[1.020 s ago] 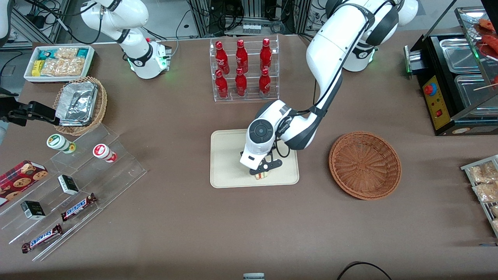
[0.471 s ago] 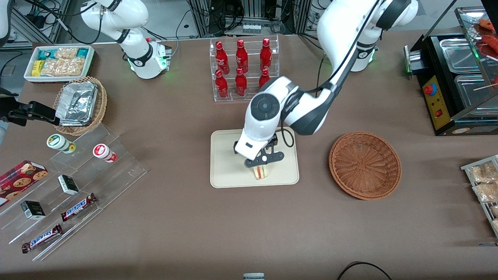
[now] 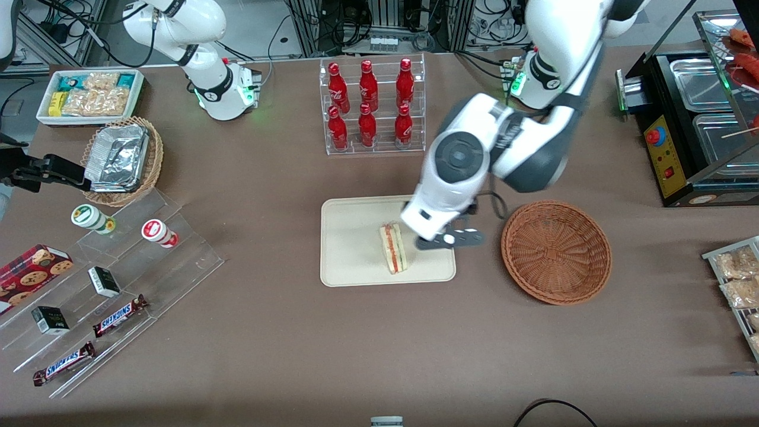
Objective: Place sandwich from basket to tray
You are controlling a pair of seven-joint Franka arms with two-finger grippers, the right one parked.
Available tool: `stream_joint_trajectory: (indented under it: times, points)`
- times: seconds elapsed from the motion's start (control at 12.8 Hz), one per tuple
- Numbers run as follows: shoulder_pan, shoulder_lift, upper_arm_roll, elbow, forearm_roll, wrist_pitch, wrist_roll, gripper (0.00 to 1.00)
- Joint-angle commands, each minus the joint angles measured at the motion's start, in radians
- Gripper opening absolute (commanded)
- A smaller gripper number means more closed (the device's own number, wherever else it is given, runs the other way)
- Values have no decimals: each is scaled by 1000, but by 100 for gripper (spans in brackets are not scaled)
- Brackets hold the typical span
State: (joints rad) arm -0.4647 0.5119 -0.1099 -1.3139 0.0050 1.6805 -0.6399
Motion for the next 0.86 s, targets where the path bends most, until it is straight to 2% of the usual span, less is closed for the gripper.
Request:
stream_joint_trajectory:
  times: [0.0,0.16,0.39,0.55,0.78]
  points:
    - [98,-65,-8,-106,16,4,157,100]
    - [187,-123,-10,-149,17,-7,273,100]
    - [332,-297,-10,-300,9,-19,519,100]
    - [399,-363,-10,-308,7,-124,644,100]
    - [481,-493,-17,-364,4,-163,749,100]
